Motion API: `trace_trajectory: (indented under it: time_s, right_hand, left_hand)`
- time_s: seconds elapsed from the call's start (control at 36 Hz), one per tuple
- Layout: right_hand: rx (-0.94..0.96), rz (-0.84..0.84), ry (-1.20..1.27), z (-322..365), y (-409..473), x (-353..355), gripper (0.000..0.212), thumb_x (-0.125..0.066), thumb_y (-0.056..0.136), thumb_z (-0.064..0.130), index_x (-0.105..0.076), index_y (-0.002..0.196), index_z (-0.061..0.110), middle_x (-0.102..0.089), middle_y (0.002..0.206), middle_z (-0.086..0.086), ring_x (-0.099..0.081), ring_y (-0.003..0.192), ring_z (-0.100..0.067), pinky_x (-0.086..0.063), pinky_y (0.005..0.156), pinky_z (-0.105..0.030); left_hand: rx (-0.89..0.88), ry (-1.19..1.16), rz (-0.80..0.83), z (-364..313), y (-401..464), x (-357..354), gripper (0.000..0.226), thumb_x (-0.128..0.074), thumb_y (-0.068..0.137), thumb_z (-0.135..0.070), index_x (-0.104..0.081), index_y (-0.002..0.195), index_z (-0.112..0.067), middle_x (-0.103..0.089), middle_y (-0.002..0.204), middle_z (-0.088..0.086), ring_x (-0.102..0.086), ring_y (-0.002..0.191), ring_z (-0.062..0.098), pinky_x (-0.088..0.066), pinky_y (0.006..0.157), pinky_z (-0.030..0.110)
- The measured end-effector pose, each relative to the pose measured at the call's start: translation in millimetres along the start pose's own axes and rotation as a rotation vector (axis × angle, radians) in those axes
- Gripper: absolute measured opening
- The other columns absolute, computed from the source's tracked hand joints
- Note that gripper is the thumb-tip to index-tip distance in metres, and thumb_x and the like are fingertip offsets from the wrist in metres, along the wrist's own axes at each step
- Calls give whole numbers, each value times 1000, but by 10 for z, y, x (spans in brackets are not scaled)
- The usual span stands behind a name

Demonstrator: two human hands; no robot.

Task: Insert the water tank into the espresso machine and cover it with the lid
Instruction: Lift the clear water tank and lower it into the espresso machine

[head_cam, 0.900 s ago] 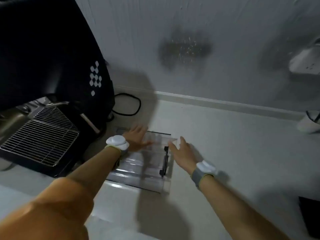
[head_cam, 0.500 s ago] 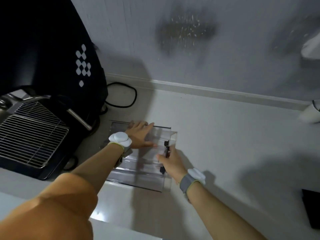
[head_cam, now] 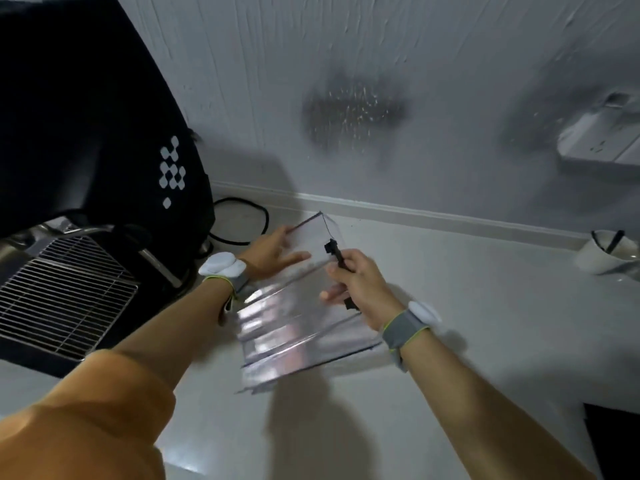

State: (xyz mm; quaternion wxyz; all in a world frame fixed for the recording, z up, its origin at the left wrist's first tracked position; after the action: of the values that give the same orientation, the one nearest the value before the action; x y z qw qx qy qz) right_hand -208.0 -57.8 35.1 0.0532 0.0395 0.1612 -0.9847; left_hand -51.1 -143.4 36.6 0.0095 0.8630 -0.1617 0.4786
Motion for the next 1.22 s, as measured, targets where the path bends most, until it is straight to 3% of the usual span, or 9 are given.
trace_trajectory:
  time_s: [0.08, 0.22, 0.42, 0.58, 0.72, 0.83, 0.94, 1.11, 1.22]
  right_hand:
    - [111, 39, -183, 516, -87, 54, 21, -58, 91, 9, -53, 111, 8, -56, 94, -2, -65, 51, -25, -61, 67, -45]
    - [224, 96, -342, 1193, -249, 115, 28, -57, 92, 10, -51, 118, 3, -59, 99, -8, -67, 62, -33, -55, 76, -56]
    - [330, 177, -568, 1894, -441, 182, 24, -58, 92, 13, -55, 116, 11, -56, 91, 3, -69, 64, -29, -58, 60, -26]
    - [559, 33, -832, 2554, -673, 319, 31, -64, 88, 18, -57, 118, 21, -64, 109, 1, -72, 70, -24, -60, 78, -38]
    - [846, -266, -1050, 2973, -947, 591, 52, -65, 85, 28, -48, 134, 21, -56, 135, 0, -55, 117, -21, -38, 100, -29]
    - [925, -546, -949, 3093, -1152, 1030, 77, -70, 81, 37, -34, 145, 14, -39, 150, -8, -34, 138, -27, -22, 113, -34]
    - [678, -343, -594, 2793, -968, 1201, 99, -76, 73, 45, -17, 150, 24, -36, 152, -6, -43, 132, -22, -38, 111, -43]
    - [672, -207, -506, 2497, -816, 1053, 37, -72, 76, 46, -47, 103, 50, -62, 110, 12, -63, 99, -15, -48, 84, -27]
    - [751, -182, -473, 2599, -828, 994, 27, -70, 78, 46, -48, 93, 53, -60, 101, 20, -62, 96, -12, -44, 77, -21]
  left_hand:
    - [-42, -70, -54, -216, 5, 268, 72, -67, 75, -57, -45, 131, -17, -64, 116, 4, -62, 103, 23, -44, 88, 29]
    - [-94, -305, -112, -496, 37, 658, 83, -77, 62, -59, -48, 130, -22, -65, 118, 1, -63, 108, 19, -47, 96, 32]
    - [-204, -415, -114, -987, -10, 1044, 87, -79, 57, -56, -49, 130, -20, -68, 101, 8, -66, 91, 17, -52, 87, 33]
    - [-288, -503, -310, -1364, -159, 1351, 62, -75, 71, -38, -53, 119, -6, -65, 86, 19, -64, 82, 31, -52, 80, 43]
    - [-247, -628, -472, -1337, -226, 1580, 66, -72, 60, -58, -55, 111, -18, -64, 79, 6, -65, 80, 28, -54, 79, 43]
    - [-206, -687, -536, -1252, -266, 1731, 75, -74, 59, -67, -56, 116, -21, -70, 81, 9, -68, 87, 36, -54, 85, 59]
    - [-183, -760, -591, -1155, -315, 1856, 55, -77, 57, -65, -60, 101, -39, -69, 66, -11, -67, 82, 30, -53, 85, 63]
    - [-178, -844, -627, -1240, -501, 1994, 49, -79, 55, -64, -63, 96, -42, -71, 71, -10, -68, 70, 19, -55, 78, 53]
    - [-168, -810, -668, -1375, -650, 2136, 59, -78, 59, -58, -56, 106, -30, -70, 76, -7, -70, 66, 13, -56, 72, 45]
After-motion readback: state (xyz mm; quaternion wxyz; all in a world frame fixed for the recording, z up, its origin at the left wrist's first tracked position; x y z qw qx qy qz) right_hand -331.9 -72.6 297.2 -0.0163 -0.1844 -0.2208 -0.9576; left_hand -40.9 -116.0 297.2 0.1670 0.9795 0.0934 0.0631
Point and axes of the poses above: each hand's wrist, its own y-axis towards the middle knuckle, its own x-axis out of the back of the hand, z = x × y, the point moved 10 cm from there along y, towards the middle knuckle
